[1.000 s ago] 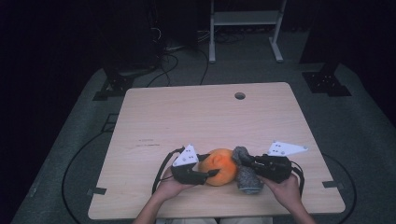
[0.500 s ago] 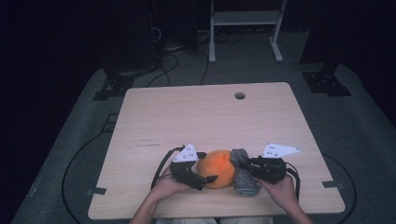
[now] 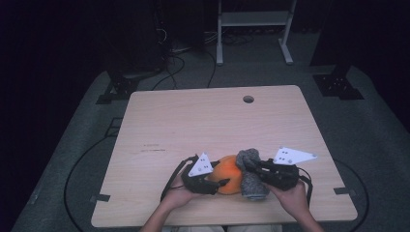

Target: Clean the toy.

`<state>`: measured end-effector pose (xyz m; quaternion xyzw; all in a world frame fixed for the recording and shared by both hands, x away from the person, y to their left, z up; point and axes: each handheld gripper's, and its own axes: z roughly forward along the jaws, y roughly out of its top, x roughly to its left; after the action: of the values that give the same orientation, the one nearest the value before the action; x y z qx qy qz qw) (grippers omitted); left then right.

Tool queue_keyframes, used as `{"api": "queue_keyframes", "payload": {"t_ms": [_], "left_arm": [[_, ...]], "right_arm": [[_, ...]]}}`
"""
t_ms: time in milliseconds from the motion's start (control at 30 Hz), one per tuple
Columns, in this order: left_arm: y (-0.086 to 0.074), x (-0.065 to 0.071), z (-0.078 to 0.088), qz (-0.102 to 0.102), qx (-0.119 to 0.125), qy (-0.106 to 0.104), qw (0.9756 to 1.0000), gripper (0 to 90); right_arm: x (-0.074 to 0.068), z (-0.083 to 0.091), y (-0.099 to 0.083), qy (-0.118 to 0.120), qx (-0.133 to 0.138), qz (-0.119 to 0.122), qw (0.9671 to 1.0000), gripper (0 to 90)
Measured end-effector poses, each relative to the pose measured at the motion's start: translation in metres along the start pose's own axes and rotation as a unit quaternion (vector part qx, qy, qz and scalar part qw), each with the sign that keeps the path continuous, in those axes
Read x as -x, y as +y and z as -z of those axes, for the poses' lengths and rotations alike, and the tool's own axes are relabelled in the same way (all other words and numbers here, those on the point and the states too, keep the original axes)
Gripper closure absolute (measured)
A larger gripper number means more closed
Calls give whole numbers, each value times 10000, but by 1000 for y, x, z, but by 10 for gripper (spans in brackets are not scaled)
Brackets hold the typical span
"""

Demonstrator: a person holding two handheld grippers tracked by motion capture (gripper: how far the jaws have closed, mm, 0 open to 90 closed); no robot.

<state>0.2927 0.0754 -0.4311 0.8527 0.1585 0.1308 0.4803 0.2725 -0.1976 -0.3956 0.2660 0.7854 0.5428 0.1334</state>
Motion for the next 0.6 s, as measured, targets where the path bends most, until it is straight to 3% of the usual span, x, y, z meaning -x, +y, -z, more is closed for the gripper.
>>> {"api": "queue_keyframes", "payload": {"t_ms": [67, 167, 200, 267, 400, 500, 600], "left_arm": [[0, -2, 2, 56, 68, -5, 10000, 389], [2, -7, 4, 381, 207, -59, 9990, 392], [2, -8, 5, 404, 224, -43, 9989, 391], [3, -7, 6, 272, 182, 61, 9994, 395], [9, 2, 5, -119, 92, 215, 9997, 413], [11, 4, 10, -236, 125, 459, 9986, 414], [8, 0, 14, -211, 86, 541, 9983, 414]], "right_arm": [[3, -3, -6, 7, -28, -43, 10000, 809], [15, -2, -16, -148, -224, -395, 9989, 810], [17, -1, -19, -227, -338, -487, 9980, 810], [17, 3, -18, -290, -371, -530, 9975, 810], [4, 5, 0, -116, 168, -285, 9994, 811], [-5, -5, 6, -239, 137, -6, 9996, 811], [2, -12, -2, -156, -77, -172, 9997, 810]]}}
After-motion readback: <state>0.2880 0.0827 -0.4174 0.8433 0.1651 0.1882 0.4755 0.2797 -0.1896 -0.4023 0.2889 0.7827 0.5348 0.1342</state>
